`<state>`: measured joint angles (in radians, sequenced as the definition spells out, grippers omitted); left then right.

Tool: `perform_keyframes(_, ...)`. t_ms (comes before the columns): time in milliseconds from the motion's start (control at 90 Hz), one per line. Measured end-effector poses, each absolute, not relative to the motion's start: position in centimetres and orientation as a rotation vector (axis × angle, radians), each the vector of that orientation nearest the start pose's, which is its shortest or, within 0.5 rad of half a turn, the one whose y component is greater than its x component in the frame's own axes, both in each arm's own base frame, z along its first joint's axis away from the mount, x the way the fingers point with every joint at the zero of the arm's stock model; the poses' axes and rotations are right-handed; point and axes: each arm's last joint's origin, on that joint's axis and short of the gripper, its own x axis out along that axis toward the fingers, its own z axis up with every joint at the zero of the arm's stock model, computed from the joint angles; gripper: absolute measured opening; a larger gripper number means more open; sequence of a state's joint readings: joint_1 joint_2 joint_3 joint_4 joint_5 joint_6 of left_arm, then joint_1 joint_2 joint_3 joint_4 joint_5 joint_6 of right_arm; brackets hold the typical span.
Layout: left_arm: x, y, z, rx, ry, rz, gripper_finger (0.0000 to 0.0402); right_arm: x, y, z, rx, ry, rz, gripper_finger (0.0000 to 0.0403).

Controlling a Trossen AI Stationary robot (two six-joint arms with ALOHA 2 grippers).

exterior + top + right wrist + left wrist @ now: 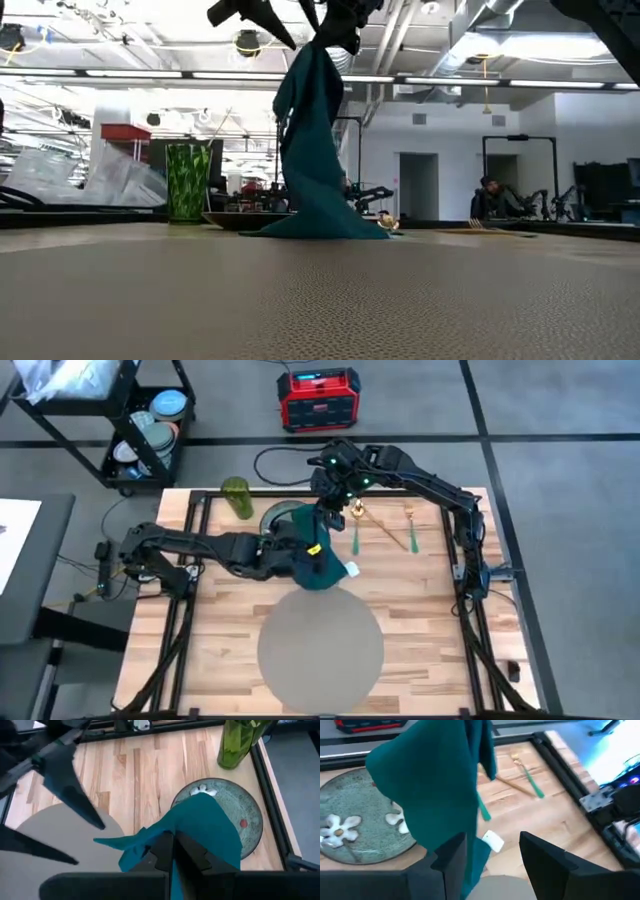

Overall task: Set table place
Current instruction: Fold the green napkin

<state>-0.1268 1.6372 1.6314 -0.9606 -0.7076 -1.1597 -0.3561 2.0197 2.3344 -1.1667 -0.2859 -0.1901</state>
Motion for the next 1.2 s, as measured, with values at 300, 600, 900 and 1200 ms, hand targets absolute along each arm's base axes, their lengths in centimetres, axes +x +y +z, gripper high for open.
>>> perform_keyframes(300, 33.8, 0.0, 35.2, -0.654, 0.517, 0.917, 0.0167, 38.9, -13.6, 40.2, 0.069, 0.807, 0.020, 0.0000)
perform_keyframes(600, 36.8, 1.0, 32.3, -0.669, 0.626, 0.832, 0.0167, 38.9, -13.6, 40.2, 0.066, 0.808, 0.022, 0.0000)
perform_keyframes(900, 36.6, 1.1, 32.3, -0.725, 0.623, 0.837, 0.0060, 38.9, -13.6, 40.2, 0.062, 0.809, 0.024, 0.0000)
perform_keyframes(1200, 36.7, 0.8, 32.6, -0.744, 0.598, 0.832, 0.0000, 39.1, -13.2, 40.2, 0.054, 0.805, 0.034, 0.0000)
